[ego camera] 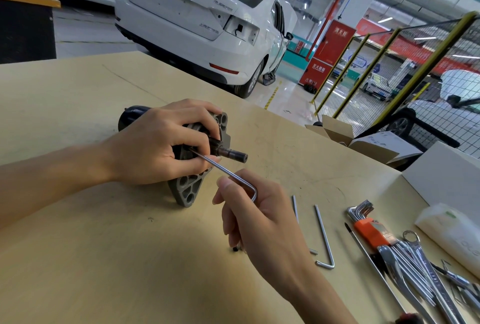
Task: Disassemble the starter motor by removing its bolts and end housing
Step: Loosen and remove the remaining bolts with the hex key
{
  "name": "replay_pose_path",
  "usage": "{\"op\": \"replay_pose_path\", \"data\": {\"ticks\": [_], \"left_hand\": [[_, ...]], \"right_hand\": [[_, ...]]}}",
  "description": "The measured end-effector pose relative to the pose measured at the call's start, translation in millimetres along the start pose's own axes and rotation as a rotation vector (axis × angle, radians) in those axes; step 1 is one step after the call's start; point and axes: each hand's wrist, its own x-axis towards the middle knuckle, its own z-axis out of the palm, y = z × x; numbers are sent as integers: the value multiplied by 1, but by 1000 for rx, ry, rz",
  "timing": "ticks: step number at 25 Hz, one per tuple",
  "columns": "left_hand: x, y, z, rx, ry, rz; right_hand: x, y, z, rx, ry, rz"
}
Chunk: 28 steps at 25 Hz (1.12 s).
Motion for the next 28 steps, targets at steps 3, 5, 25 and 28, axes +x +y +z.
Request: {"op": "replay_pose_path", "data": {"ticks": [3, 5, 25, 28], "left_hand": [[0, 0, 0, 5, -2, 7], [0, 0, 0, 6, -2, 9], [0, -3, 1, 10, -2, 21], [-1, -3, 1, 7, -5, 18]], "right_hand": [[0, -1, 0, -9, 4, -9], [0, -1, 1, -12, 6, -13], [-1, 1, 6, -153, 110, -111], [-2, 2, 8, -199, 142, -155]]}}
